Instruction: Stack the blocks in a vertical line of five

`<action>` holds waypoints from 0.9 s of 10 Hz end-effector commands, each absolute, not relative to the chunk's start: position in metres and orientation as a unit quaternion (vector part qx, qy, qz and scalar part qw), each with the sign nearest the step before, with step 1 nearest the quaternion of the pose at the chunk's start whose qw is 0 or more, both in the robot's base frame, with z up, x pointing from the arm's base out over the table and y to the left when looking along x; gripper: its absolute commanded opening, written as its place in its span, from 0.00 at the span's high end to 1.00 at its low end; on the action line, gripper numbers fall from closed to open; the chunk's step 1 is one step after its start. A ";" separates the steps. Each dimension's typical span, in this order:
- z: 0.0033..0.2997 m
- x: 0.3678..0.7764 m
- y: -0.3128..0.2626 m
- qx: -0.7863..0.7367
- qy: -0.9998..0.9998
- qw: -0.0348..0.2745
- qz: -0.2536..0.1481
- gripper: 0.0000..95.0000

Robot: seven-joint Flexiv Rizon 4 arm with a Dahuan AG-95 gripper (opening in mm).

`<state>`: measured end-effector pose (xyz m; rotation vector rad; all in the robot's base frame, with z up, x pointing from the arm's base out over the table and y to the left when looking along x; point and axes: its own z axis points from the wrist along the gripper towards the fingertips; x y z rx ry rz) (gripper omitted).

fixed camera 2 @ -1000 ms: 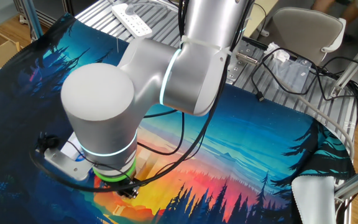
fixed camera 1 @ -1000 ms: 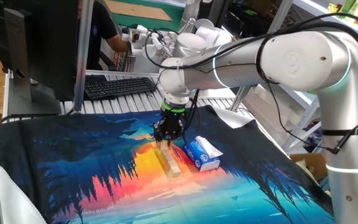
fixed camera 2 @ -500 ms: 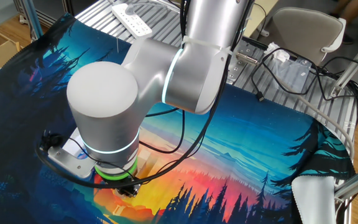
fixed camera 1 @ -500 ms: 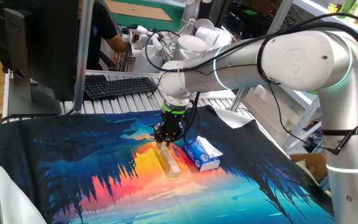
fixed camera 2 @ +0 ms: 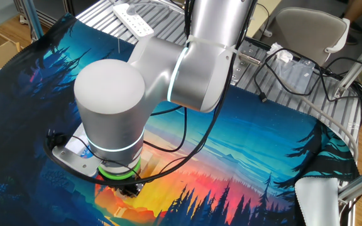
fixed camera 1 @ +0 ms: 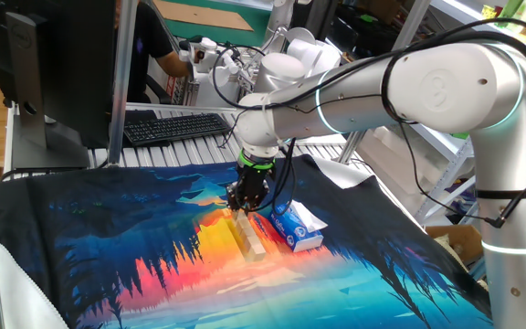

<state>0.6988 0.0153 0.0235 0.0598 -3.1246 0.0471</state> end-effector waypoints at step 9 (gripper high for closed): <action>0.062 0.706 0.018 0.013 -1.000 0.014 0.024 1.00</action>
